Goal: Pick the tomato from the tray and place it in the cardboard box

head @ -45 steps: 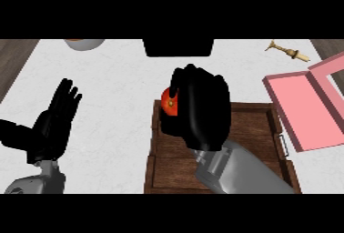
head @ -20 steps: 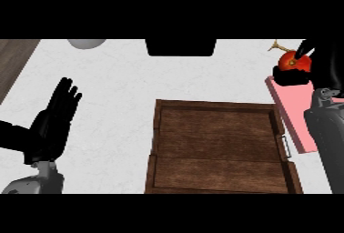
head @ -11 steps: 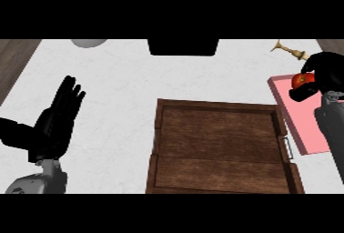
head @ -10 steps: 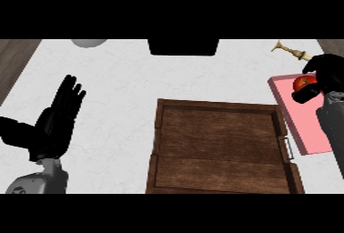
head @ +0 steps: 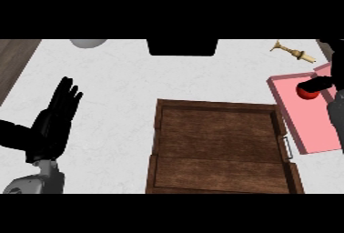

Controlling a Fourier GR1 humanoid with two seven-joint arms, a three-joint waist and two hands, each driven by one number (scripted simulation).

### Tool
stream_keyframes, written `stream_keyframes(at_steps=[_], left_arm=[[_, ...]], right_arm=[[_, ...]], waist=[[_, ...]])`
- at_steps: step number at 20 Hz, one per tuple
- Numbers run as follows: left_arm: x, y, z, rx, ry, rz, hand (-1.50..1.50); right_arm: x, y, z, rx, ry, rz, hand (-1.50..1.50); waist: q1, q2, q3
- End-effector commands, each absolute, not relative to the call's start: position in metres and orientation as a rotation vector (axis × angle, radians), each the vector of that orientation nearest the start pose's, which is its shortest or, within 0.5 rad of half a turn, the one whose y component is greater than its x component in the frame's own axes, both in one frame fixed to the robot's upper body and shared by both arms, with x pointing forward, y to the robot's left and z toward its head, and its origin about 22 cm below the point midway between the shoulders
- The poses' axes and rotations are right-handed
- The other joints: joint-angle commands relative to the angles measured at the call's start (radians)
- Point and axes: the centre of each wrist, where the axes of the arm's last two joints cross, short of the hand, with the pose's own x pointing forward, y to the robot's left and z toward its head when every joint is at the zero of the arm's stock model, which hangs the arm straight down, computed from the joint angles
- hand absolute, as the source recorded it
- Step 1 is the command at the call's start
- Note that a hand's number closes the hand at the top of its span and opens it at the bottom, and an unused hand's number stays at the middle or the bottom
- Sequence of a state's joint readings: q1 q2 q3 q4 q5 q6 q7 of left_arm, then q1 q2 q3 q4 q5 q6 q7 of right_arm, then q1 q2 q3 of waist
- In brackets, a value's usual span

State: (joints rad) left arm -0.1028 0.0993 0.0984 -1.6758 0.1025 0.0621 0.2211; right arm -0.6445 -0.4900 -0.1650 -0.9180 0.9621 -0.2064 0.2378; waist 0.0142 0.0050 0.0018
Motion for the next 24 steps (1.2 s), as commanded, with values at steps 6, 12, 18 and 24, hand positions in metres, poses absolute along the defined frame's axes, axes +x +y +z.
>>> stream_keyframes(at_steps=[6, 12, 18, 24], left_arm=[[0.268, 0.251, 0.052, 0.06, -1.545, 0.109, 0.0], [0.259, 0.264, 0.06, 0.086, -1.545, 0.113, 0.0], [0.265, 0.268, 0.062, 0.069, -1.553, 0.121, 0.0], [0.264, 0.264, 0.063, 0.052, -1.551, 0.121, 0.0]], right_arm=[[0.392, -0.347, 0.129, -1.154, -1.547, 0.13, -1.5], [0.366, -0.377, 0.134, -0.896, -1.679, -0.191, -1.5], [0.32, -0.431, 0.121, -0.884, -1.727, -0.33, -1.5], [0.285, -0.476, 0.106, -0.901, -1.764, -0.394, -1.5]], waist=[[-0.013, -0.003, -0.001], [-0.03, -0.013, 0.0], [-0.022, -0.007, -0.001], [-0.015, -0.004, -0.001]])
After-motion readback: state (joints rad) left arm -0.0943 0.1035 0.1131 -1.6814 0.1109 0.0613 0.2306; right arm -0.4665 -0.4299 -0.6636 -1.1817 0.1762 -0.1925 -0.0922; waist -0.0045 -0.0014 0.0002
